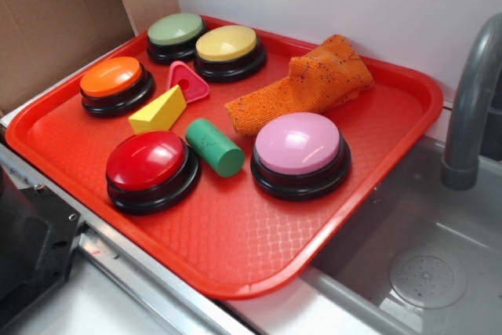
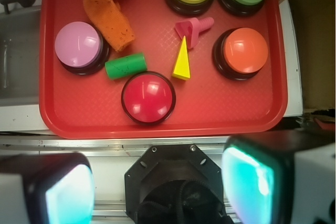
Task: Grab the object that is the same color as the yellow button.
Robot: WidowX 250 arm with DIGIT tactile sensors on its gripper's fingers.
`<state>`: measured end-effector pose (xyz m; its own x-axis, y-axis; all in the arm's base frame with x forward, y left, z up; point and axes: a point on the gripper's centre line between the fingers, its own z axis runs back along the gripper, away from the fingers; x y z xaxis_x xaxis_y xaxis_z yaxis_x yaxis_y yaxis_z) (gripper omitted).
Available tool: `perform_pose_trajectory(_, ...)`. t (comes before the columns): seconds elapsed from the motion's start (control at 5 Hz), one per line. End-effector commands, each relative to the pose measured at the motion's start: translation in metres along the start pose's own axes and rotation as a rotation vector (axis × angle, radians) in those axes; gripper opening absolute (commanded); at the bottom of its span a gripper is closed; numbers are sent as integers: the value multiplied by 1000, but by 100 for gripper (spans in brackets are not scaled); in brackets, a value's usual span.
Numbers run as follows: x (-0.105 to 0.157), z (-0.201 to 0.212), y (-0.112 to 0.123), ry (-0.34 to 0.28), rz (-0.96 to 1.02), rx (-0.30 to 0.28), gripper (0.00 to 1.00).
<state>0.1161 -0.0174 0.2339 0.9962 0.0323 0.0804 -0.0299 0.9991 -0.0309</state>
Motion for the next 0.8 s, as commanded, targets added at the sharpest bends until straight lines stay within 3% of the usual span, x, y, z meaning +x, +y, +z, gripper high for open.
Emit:
perform_pose_trajectory(0.0,0,0,0,0,0,0,100)
perform_pose_trajectory(0.2,12,-29,14,3,63,72,100)
perform_pose_trajectory(0.6,43,-88,43,-66,193,15,100)
